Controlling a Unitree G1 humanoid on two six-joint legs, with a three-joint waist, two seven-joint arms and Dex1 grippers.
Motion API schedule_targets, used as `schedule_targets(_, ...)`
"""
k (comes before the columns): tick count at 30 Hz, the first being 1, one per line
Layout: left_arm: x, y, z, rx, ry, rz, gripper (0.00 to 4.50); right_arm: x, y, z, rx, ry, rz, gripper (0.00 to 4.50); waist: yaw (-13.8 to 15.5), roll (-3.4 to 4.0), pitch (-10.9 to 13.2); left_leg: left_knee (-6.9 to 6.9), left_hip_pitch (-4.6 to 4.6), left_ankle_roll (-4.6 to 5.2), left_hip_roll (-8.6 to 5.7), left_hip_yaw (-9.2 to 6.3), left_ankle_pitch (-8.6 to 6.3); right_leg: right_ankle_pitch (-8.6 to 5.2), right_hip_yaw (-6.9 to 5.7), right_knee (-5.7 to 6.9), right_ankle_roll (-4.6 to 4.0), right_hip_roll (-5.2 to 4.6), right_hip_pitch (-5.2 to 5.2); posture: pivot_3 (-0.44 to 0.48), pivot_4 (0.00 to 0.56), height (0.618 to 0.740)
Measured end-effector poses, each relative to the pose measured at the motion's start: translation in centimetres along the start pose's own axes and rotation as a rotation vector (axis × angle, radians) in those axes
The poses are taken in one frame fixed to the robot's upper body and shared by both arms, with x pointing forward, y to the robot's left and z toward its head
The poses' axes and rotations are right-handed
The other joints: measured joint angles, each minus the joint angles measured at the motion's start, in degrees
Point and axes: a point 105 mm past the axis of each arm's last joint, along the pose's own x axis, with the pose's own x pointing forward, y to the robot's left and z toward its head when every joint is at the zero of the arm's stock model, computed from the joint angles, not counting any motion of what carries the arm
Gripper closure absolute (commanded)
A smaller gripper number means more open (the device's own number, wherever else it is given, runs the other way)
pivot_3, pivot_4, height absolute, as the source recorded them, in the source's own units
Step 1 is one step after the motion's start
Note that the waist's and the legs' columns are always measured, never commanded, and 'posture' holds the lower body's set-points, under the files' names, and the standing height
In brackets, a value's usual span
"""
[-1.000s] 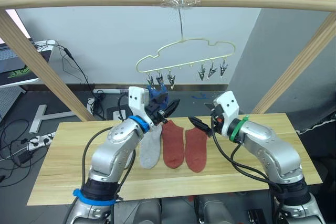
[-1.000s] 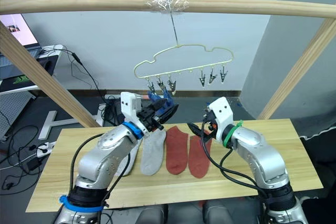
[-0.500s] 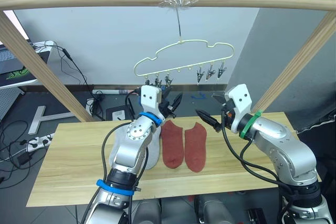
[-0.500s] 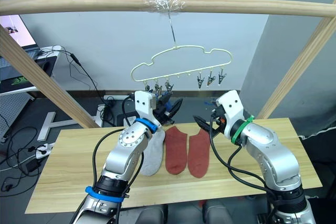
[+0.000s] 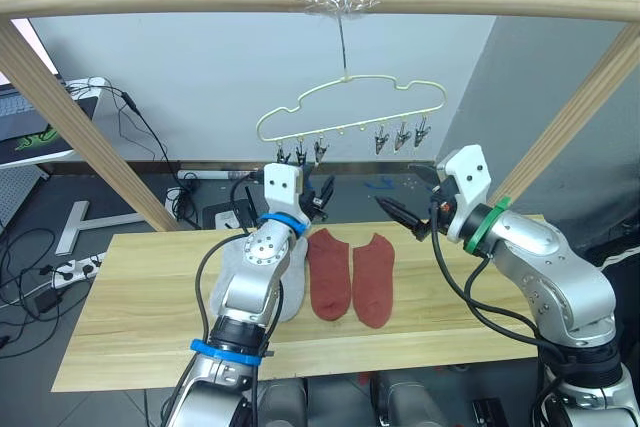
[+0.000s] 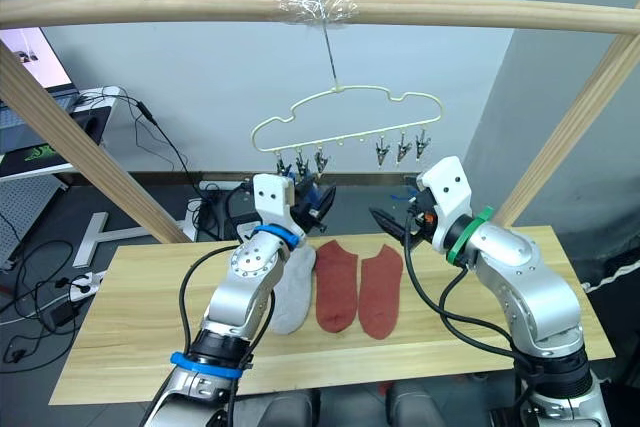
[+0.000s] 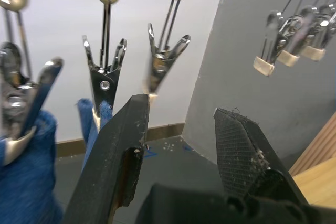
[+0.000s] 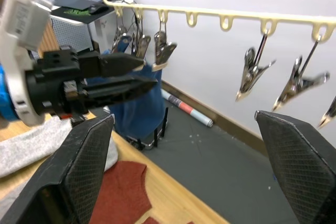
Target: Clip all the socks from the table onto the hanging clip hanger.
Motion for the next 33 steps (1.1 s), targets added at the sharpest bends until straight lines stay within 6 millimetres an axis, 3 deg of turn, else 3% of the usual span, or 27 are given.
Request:
schedule_targets(12,1.6,0.3,0.7,0.017,-0.025,0.089,2.28,-0.1,-0.1,0.2,-0.01,0.002,-0.006,0.0,-0.04,0.0,0.0,0.0,0.01,0.0,-0.01,0.0,0.0,0.15,0.0,0.02,-0.24,0.0,0.0,0.08,0.153,0.74)
schedule_targets(18,2.3,0.2,1.9,0.038,-0.067,0.089,2.28,-0.2,-0.3,0.1,-0.008,0.004,-0.018,0.0,-0.05,0.0,0.0,0.01,0.01,0.0,-0.01,0.0,0.0,0.16,0.0,0.02,-0.24,0.0,0.01,0.076,0.155,0.74)
schedule_targets(33,2.4,0.6,2.3,0.086,-0.075,0.123,2.28,-0.2,-0.4,0.1,-0.008,0.004,-0.031,0.0,-0.05,0.0,0.0,0.01,0.02,0.0,-0.01,0.0,0.01,0.17,0.0,0.05,-0.26,0.0,0.02,0.08,0.162,0.74)
